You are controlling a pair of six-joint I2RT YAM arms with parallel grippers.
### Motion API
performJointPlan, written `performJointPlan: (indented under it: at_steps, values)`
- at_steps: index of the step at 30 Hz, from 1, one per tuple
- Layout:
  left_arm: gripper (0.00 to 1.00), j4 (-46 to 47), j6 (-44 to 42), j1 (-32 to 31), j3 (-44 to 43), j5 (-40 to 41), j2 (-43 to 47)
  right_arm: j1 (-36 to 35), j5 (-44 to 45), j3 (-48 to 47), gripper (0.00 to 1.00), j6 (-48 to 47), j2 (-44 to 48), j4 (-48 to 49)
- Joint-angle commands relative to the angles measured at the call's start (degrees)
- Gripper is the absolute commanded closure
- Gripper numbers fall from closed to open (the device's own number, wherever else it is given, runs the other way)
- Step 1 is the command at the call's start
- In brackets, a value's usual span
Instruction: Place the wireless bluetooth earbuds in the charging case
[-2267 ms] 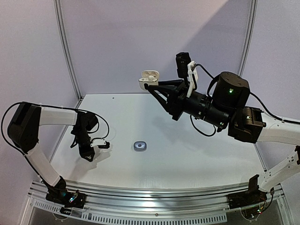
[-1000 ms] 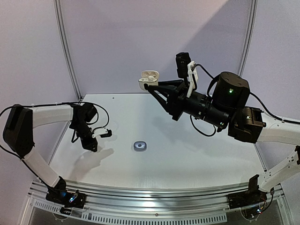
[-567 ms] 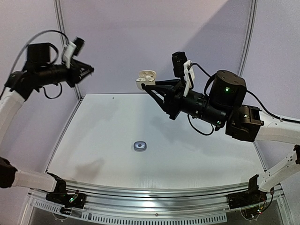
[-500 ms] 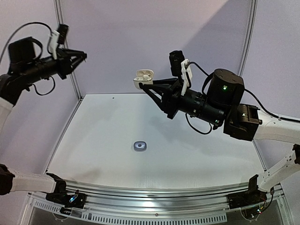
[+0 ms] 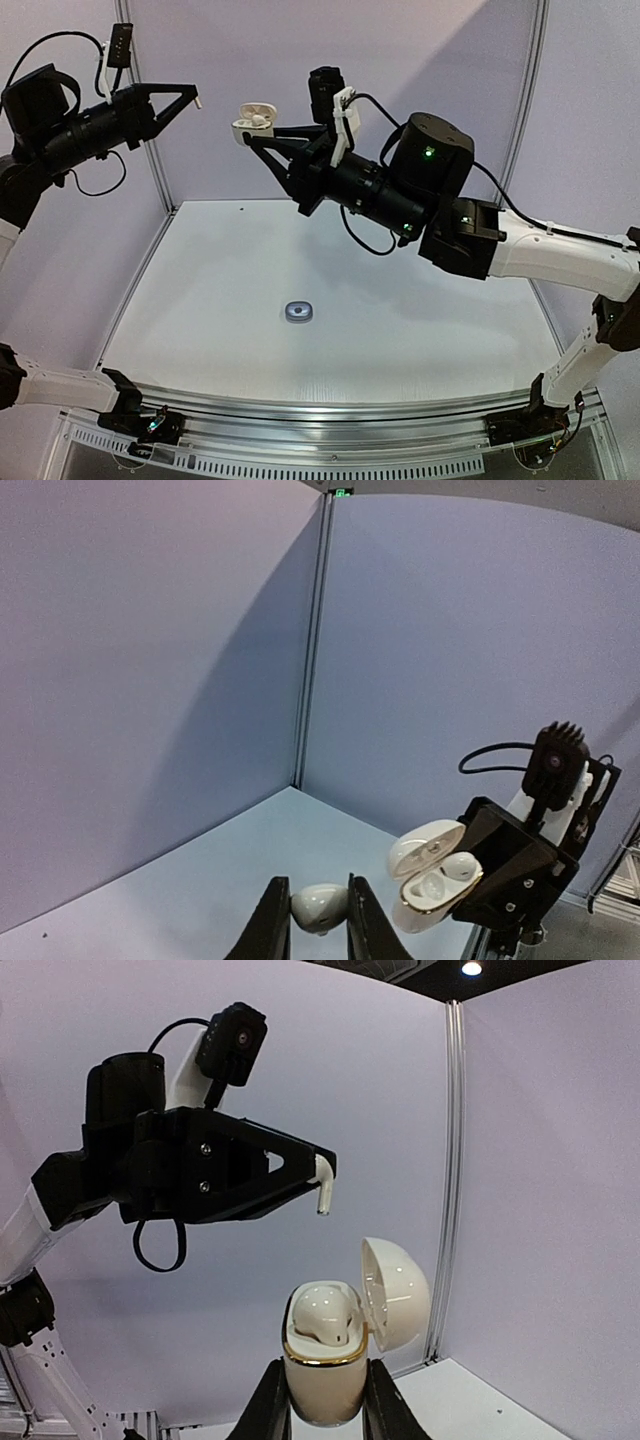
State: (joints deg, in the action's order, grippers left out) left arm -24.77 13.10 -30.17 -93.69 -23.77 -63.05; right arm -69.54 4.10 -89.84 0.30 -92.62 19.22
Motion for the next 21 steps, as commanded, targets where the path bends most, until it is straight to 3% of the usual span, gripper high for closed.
performJointPlan:
  at_steps: [1, 8, 14, 21]
  values:
    - [1.0, -1.6, -4.5, -4.0, 0.6, 1.1, 2.6, -0.6, -0.8, -3.0, 1.0, -3.6, -3.6, 4.0]
    - [1.0, -3.2, -9.1, -7.2, 1.6, 1.3, 5.4, -1.2, 2.8, -3.4, 1.0, -8.0, -6.6, 5.9]
    - [1.0, 3.9, -7.6, -8.4, 8.7, 6.5, 7.3, -2.6, 11.0, -4.9, 1.0, -15.0, -10.4, 12.8]
    - [1.0, 7.7, -9.1, -9.0, 11.0, 7.4, 7.2, -3.6, 10.8, -6.2, 1.0, -16.1, -13.0, 14.5]
